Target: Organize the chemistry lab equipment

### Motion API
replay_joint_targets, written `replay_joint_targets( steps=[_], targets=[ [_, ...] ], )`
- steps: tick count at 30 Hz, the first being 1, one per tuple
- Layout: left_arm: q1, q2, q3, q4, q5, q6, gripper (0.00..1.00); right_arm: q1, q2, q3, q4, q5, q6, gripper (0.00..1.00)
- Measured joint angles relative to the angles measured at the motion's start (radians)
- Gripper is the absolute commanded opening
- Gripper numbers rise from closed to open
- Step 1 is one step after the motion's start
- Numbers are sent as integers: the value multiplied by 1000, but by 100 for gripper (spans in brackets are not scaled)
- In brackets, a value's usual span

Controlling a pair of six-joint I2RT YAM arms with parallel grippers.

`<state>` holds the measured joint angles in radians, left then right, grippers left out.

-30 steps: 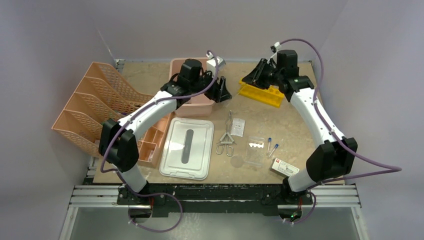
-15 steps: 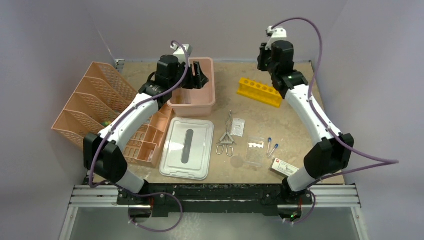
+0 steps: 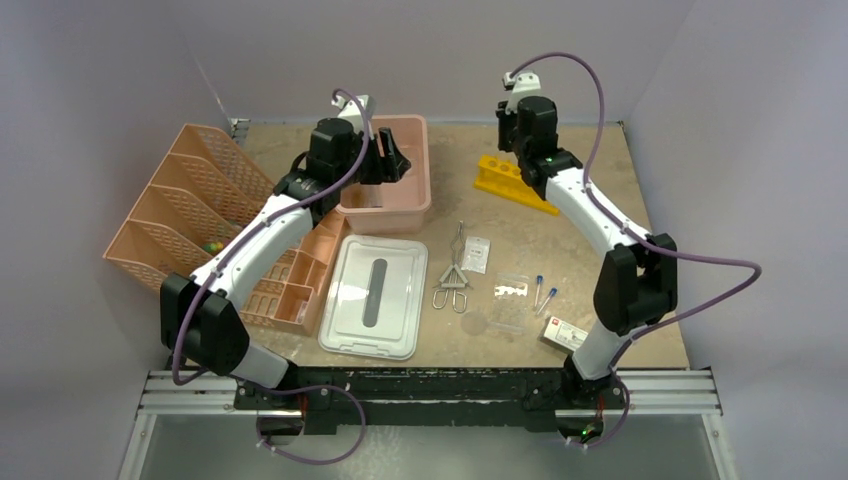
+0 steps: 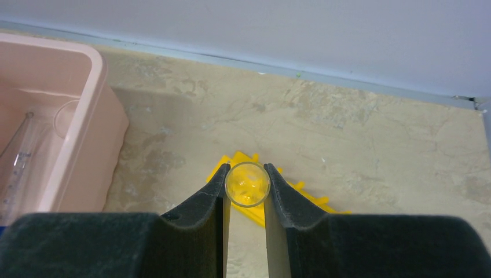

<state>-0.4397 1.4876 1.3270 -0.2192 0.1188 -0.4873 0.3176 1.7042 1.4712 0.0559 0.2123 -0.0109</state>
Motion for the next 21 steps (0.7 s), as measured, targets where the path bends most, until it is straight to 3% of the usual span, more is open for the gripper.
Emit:
replay_joint_targets(
  steps=[21],
  targets=[
    [0, -1, 0, -14, -16, 0, 59, 0, 36, -83, 164, -9, 53, 14]
  ],
)
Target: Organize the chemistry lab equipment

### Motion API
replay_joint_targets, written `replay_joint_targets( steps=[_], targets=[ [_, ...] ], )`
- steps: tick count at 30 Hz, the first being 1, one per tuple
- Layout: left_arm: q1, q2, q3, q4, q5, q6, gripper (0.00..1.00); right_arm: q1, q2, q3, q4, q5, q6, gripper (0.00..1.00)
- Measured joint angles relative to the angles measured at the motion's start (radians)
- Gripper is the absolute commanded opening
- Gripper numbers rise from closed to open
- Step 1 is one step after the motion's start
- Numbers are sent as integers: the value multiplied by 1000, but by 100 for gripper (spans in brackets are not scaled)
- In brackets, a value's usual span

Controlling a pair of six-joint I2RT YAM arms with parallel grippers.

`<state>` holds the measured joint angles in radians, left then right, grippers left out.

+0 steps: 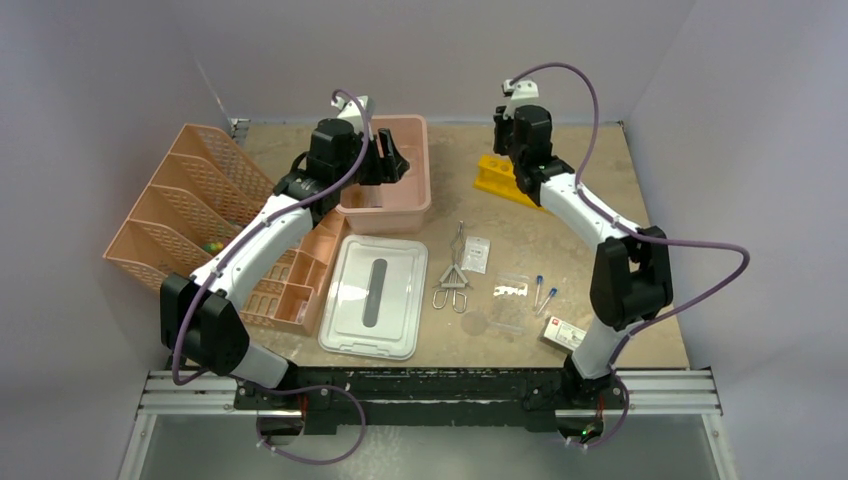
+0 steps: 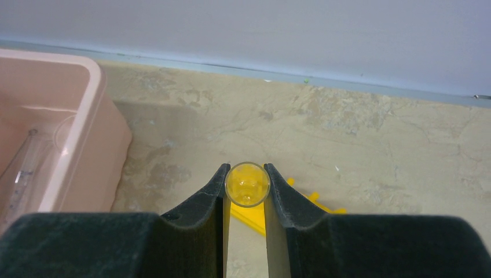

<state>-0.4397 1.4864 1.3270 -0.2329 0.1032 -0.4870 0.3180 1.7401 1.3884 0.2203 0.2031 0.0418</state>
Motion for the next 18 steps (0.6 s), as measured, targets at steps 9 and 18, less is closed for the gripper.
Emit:
replay_joint_targets(
  steps=[9, 18],
  targets=[
    [0, 0, 0, -2, 0, 0, 59, 0, 37, -8, 5, 11, -2, 14],
    [0, 0, -1, -2, 0, 0, 59, 0, 78, -8, 5, 3, 2, 15]
  ],
)
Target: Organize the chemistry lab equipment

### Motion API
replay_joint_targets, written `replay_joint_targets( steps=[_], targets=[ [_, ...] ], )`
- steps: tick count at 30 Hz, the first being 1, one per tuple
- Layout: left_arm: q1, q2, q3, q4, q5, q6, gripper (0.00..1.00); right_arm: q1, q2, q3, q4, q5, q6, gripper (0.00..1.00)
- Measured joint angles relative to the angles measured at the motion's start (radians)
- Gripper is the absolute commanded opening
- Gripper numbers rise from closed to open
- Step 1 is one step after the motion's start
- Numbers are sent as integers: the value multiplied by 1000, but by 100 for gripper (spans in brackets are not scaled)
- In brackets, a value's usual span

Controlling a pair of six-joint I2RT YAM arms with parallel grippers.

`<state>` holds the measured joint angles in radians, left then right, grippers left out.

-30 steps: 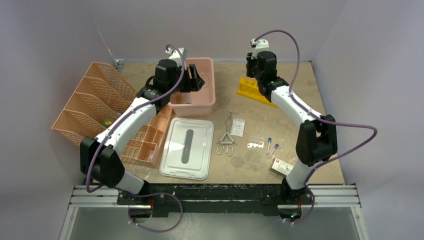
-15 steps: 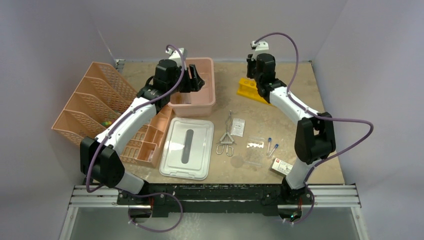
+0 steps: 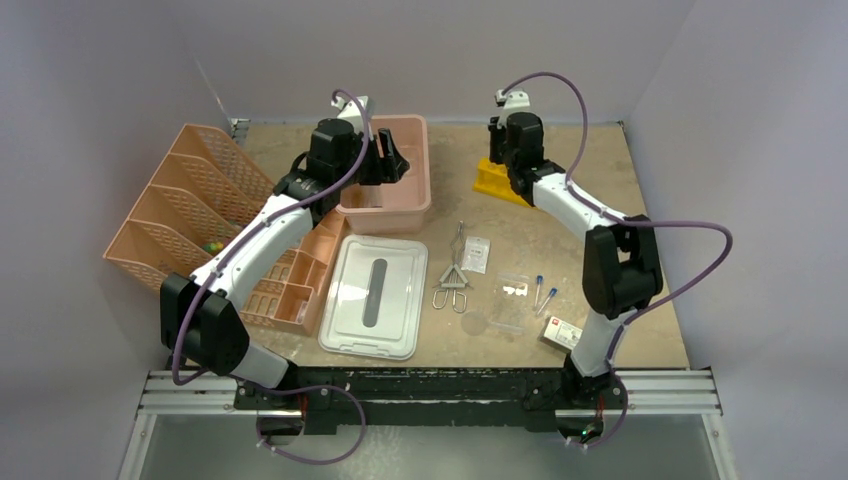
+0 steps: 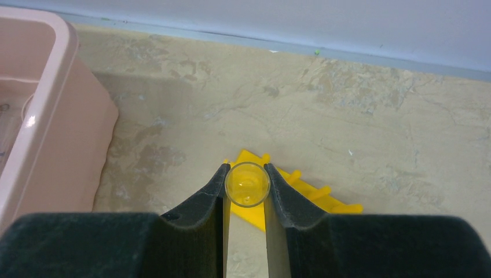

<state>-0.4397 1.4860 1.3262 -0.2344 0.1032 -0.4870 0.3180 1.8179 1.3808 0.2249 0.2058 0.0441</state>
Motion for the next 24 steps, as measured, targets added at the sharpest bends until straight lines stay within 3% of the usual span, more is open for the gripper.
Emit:
replay_joint_targets(
  steps=[18, 24],
  targets=[
    [0, -9, -11, -1, 0, 0, 59, -3, 41, -33, 14, -16, 24, 25],
    [0, -9, -11, -1, 0, 0, 59, -3, 43, -49, 27, -25, 24, 41]
  ],
)
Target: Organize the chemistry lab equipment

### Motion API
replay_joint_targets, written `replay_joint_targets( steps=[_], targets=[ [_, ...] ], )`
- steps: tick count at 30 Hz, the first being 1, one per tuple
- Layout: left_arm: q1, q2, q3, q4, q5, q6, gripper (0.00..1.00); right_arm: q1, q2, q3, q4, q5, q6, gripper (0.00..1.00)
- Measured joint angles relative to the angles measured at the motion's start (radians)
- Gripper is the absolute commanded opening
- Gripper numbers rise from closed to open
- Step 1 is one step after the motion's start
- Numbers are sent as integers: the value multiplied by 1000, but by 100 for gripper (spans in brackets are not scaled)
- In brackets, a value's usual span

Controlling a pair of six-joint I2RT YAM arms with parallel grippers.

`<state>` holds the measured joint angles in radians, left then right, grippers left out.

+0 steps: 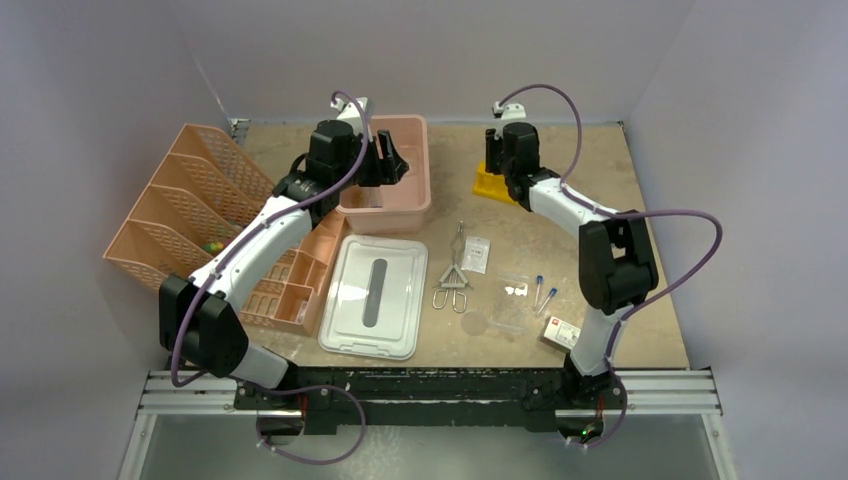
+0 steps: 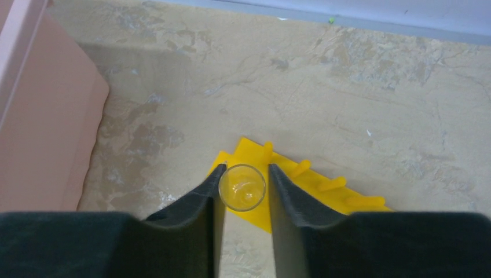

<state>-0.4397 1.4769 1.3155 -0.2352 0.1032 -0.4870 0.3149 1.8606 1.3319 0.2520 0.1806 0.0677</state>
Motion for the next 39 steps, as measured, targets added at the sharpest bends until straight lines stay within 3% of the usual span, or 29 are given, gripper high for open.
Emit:
replay_joint_targets(
  steps=[5, 11, 22, 29, 35, 39],
  targets=[
    [0, 0, 0, 0, 0, 0, 59, 0, 0, -9, -16, -11, 19, 62],
    [0, -3, 0, 3, 13, 3, 61, 0, -13, 56, -134, 12, 61, 70],
    [0, -85, -36, 55, 22, 21, 69, 0, -235, 122, -391, 7, 159, 69],
    [0, -110, -86, 74, 19, 36, 71, 16, -344, -59, -455, -51, 249, 67],
    [0, -117, -129, 93, 19, 35, 80, 63, -342, -219, -526, -113, 339, 67],
    [0, -124, -150, 101, 20, 34, 81, 118, -282, -226, -559, -147, 368, 63]
  ],
)
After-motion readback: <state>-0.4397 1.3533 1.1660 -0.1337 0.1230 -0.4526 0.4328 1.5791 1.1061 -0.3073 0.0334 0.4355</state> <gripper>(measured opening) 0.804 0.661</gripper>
